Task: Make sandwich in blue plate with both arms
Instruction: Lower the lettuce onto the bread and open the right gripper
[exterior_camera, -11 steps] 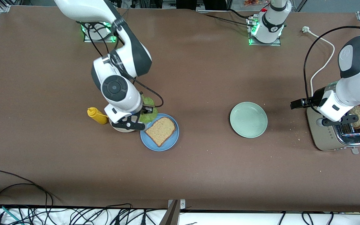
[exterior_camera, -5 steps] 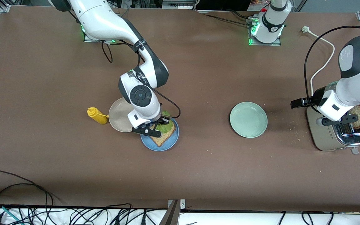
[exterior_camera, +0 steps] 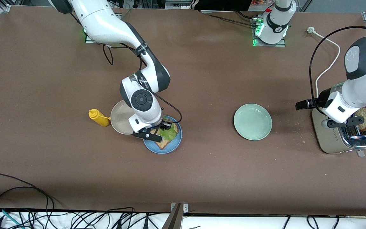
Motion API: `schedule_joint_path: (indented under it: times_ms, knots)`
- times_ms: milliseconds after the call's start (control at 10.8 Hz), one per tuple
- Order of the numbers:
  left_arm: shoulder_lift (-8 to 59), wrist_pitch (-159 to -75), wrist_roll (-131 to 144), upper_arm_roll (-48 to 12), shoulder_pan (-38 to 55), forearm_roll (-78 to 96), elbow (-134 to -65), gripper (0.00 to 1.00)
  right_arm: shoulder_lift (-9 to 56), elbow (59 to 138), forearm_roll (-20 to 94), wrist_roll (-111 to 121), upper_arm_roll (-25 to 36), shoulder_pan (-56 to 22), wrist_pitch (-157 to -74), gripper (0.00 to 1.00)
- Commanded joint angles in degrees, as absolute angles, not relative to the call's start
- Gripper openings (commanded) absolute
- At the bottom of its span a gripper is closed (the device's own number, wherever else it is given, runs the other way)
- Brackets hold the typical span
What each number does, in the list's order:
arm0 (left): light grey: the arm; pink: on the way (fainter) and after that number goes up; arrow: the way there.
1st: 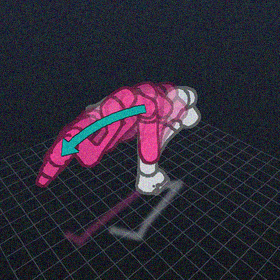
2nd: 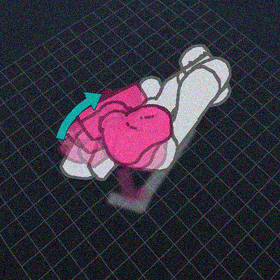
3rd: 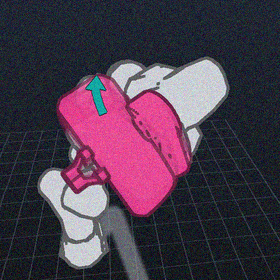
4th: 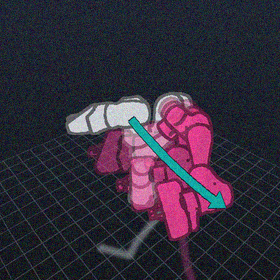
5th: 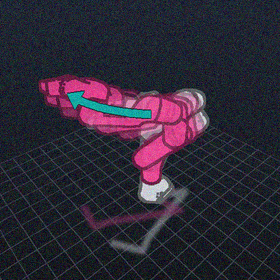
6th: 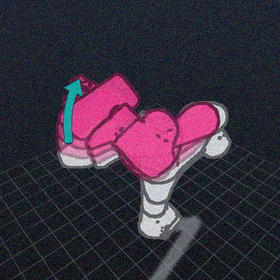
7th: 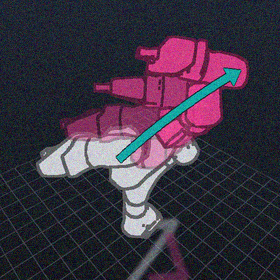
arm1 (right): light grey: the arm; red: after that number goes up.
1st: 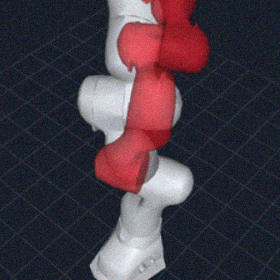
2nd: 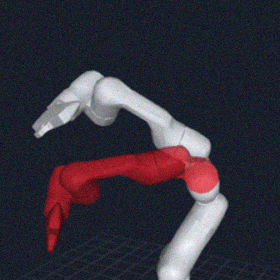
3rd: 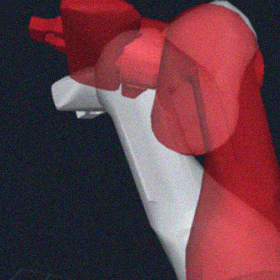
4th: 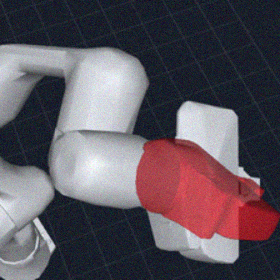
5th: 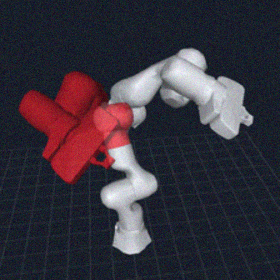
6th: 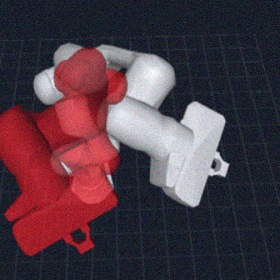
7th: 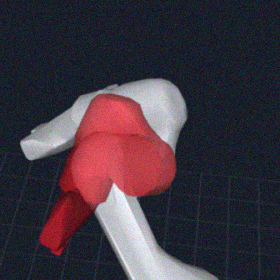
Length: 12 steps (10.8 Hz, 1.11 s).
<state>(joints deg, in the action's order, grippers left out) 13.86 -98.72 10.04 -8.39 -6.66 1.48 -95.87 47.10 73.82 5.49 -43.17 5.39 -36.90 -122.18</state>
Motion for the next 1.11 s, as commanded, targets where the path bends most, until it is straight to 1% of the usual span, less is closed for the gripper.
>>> schedule_joint_path:
  times_ms: [0,277,738,1015]
  knots:
    - [12.3,-97.9,8.3,-8.4,-7.1,2.3,-96.9,1.00,47.5,73.7,5.5,-43.7,5.4,-36.9,-123.3,1.00]
    - [12.3,-97.9,8.3,-8.4,-7.1,2.3,-96.9,1.00,46.2,74.9,5.4,-40.7,5.5,-36.1,-123.3,1.00]
    - [11.9,-95.4,3.0,-8.3,-10.5,2.3,-95.3,1.00,33.0,86.7,5.8,-21.6,5.6,-32.8,-122.0,1.00]
    - [11.9,-94.8,2.5,-8.3,-11.0,2.3,-95.3,1.00,27.1,90.2,5.6,-8.5,5.5,-30.1,-116.0,1.00]
